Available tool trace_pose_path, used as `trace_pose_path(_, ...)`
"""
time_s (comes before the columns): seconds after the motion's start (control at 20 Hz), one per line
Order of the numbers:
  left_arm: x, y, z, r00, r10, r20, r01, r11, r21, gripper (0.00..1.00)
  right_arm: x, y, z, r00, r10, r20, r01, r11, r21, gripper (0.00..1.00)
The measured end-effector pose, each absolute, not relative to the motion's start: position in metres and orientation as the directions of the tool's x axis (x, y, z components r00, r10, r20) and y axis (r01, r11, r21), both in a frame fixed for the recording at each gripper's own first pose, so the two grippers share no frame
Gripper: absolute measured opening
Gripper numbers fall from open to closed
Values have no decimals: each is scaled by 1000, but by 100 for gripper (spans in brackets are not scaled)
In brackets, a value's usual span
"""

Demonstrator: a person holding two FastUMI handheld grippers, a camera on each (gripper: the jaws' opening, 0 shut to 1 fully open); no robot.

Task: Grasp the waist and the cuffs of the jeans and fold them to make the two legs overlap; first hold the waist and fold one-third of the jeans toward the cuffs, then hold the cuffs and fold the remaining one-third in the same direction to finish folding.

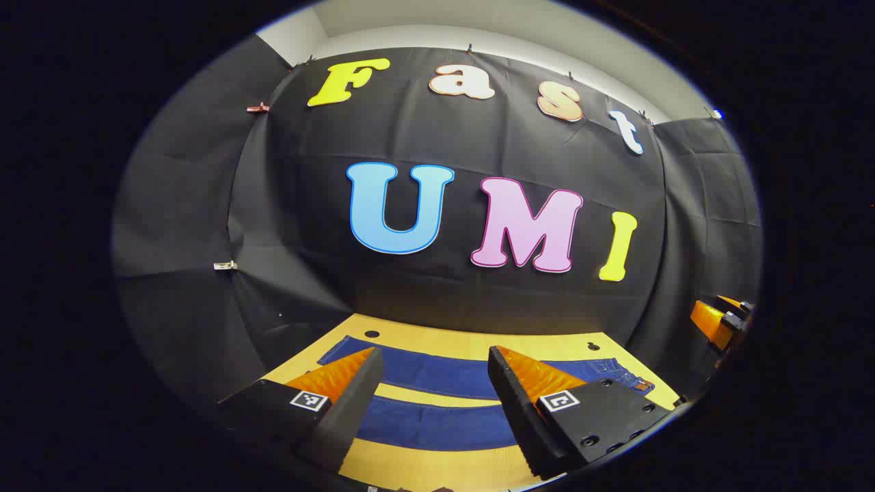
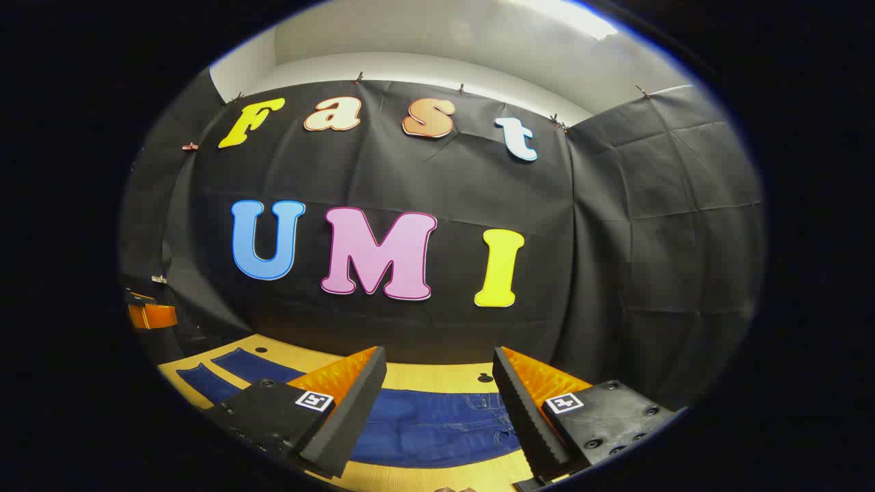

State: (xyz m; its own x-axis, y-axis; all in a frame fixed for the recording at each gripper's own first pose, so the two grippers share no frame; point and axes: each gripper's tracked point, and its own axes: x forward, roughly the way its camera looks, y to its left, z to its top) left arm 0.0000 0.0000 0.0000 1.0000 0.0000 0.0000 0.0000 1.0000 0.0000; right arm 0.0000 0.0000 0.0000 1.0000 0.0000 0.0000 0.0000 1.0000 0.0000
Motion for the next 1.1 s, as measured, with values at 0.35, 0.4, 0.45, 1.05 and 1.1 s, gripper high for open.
trace_pose_path(0.35, 0, 12, -5, 1000, 20, 0, -20, 1000, 1, 96, 0, 1, -3, 1000, 3, -4, -3, 1000, -10, 96)
trace_pose_path(0.4, 0, 14, -7, 1000, 27, -6, -27, 1000, -5, 96, 1, 0, -3, 1000, 4, -4, -4, 1000, -11, 96)
trace_pose_path(0.45, 0, 17, -8, 999, 33, -10, -33, 999, -8, 96, 1, 1, -4, 1000, 5, -7, -5, 1000, -13, 96)
trace_pose_path(1.05, 16, 55, -46, 991, 75, -109, -79, 996, -32, 96, 9, -7, -29, 999, 14, -49, -17, 997, -70, 96)
trace_pose_path(1.1, 18, 70, -52, 988, 98, -120, -103, 994, -31, 96, 13, -11, -33, 998, 10, -58, -14, 997, -78, 96)
